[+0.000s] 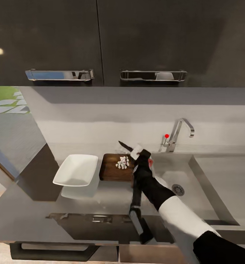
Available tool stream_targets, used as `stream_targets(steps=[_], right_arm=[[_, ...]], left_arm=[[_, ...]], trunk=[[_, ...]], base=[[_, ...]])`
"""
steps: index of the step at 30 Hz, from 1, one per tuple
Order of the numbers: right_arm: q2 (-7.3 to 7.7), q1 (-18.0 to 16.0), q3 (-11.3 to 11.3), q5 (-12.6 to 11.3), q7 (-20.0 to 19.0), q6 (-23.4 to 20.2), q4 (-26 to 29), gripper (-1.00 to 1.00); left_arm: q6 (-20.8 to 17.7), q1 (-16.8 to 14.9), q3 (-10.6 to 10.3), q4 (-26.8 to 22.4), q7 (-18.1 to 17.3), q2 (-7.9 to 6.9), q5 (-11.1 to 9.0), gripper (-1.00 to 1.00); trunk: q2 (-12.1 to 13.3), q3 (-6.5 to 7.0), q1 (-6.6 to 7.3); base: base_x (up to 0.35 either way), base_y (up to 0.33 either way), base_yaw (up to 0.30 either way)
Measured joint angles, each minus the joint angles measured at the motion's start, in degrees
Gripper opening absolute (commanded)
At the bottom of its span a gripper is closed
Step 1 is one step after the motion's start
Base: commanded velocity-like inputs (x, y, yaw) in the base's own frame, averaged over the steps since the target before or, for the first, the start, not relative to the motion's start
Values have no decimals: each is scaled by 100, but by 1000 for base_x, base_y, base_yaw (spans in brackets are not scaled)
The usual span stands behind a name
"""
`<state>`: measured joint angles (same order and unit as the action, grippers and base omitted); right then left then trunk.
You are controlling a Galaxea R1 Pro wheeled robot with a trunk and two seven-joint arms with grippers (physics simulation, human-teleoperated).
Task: In the kitchen, take the Vidalia onion out of the sink, dice it on the chopping board with the paring knife, put the diced onion into the bowl on the countertop, then place both the paring knife and the chopping board into the sink.
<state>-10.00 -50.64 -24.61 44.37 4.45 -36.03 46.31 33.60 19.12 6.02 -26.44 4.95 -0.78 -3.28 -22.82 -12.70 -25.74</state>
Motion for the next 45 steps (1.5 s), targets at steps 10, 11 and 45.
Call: stream_targets(steps=[10, 11, 45], right_arm=[[102, -3, 2785, -731, -840, 20, 1239, -100], [129, -3, 2891, -736, -957, 18, 1239, -100], [1405, -4, 4260, -1019, -1554, 1447, -2064, -100]], left_arm=[[8, 2, -7, -1, 0, 1, 0, 100], [7, 2, -7, -1, 0, 2, 0, 100], [0, 0, -10, -9, 10, 44, 8, 100]], trunk=[[1, -1, 0], [1, -1, 0], [0, -2, 1]], base=[[0, 0, 0], [0, 0, 0], [-37, -39, 0]])
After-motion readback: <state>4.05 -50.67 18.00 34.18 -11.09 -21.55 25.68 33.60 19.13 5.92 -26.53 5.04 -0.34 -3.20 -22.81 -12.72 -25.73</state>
